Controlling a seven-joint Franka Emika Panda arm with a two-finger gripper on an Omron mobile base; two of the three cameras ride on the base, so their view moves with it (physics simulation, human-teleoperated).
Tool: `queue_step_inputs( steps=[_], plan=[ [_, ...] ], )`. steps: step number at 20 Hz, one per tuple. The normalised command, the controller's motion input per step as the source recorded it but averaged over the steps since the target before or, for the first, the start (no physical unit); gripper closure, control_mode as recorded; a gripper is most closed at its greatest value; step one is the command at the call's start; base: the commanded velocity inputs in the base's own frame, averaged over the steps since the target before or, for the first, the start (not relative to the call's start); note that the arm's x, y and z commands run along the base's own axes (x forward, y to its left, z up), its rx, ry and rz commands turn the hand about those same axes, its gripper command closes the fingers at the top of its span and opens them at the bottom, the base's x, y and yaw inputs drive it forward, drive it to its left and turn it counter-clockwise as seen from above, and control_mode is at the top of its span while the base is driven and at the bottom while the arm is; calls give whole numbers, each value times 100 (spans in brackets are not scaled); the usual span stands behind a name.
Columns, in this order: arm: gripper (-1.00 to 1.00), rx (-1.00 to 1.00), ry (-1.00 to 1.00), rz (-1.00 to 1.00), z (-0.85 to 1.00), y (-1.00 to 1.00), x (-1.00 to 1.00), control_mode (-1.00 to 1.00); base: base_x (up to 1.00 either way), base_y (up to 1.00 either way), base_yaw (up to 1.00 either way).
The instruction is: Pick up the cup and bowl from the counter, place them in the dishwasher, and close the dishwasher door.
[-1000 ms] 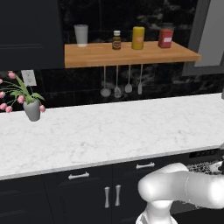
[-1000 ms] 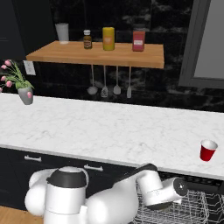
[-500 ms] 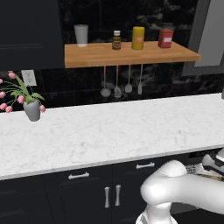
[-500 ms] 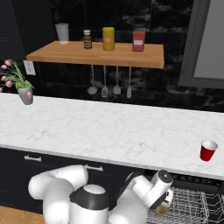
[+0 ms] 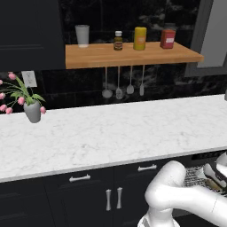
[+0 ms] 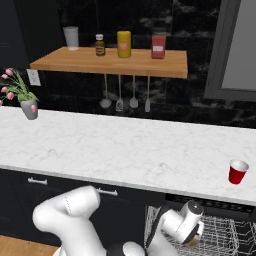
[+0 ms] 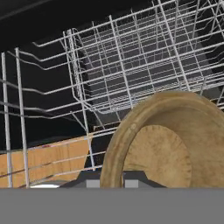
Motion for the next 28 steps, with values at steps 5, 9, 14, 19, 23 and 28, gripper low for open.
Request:
queue_step_inputs(
  steps=[5, 9, 14, 19, 23, 28],
  plan=[
    [100, 0, 6, 0, -46, -64, 47, -100, 0, 0, 0],
    [100, 0, 8, 0, -69, -64, 33, -100, 0, 0, 0],
    [100, 0, 1, 3, -59, -22, 26, -100, 0, 0, 0],
    [100, 4, 0, 11, -36, -5, 4, -100, 0, 0, 0],
    [-100, 2, 0, 6, -35, 0, -3, -100, 0, 0, 0],
    [-100, 0, -3, 1, -3, 0, -6, -100, 0, 0, 0]
  ],
)
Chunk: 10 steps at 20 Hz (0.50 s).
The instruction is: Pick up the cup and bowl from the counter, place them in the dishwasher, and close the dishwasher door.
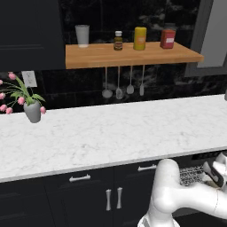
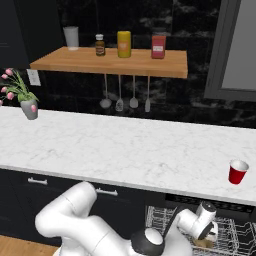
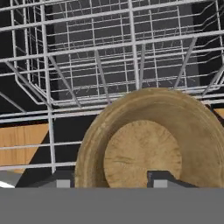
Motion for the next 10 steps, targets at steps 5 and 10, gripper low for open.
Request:
queue_step_inputs(
  steps=[5, 10],
  plan=[
    [-100, 0, -30, -1, 34, -15, -26, -100, 0, 0, 0],
    [-100, 0, -26, 0, 86, -17, -27, -100, 0, 0, 0]
  ],
)
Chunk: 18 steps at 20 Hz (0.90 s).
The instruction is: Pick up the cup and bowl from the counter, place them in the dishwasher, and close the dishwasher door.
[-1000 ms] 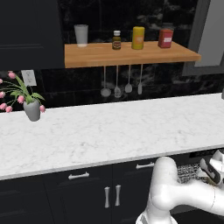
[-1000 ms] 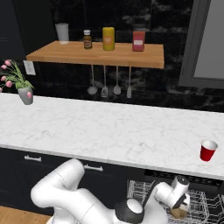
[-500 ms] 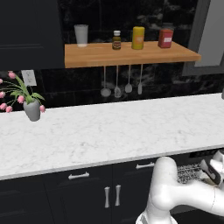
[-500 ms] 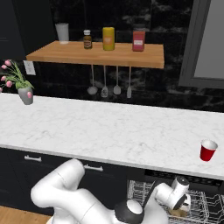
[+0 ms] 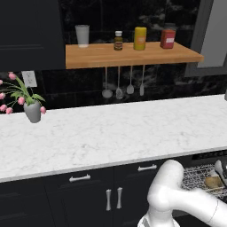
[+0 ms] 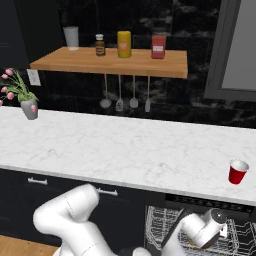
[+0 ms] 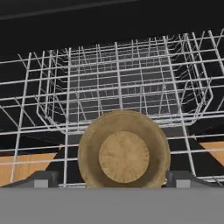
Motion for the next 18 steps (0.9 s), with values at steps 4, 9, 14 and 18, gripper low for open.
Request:
queue_step_inputs(
  steps=[4, 9, 14, 18],
  plan=[
    [-100, -7, -1, 0, 100, -33, -6, -100, 0, 0, 0],
    [-100, -25, 1, 0, 100, -63, 0, -100, 0, 0, 0],
    [-100, -35, 1, -4, 100, -34, -1, -100, 0, 0, 0],
    [-100, -27, 11, -11, 100, 0, -5, -100, 0, 0, 0]
  ],
)
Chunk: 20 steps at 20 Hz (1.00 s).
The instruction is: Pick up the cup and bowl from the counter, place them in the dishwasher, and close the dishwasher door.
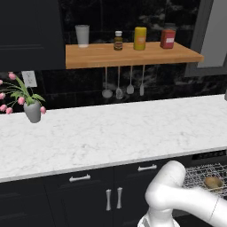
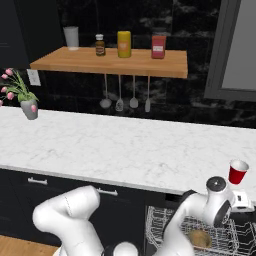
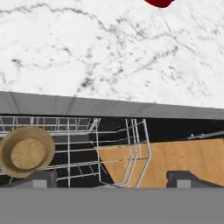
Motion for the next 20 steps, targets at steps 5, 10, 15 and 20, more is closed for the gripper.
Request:
queue_step_inputs(
  steps=[5, 10, 15, 20],
  plan=[
    [-100, -15, 31, -12, 100, 18, 7, -100, 0, 0, 0],
    [-100, -11, 27, -2, 100, 14, 38, -100, 0, 0, 0],
    [-100, 3, 22, 3, 90, 3, 48, -100, 0, 0, 0],
    [-100, 30, 15, 2, 27, -21, 76, -100, 0, 0, 0]
  ],
)
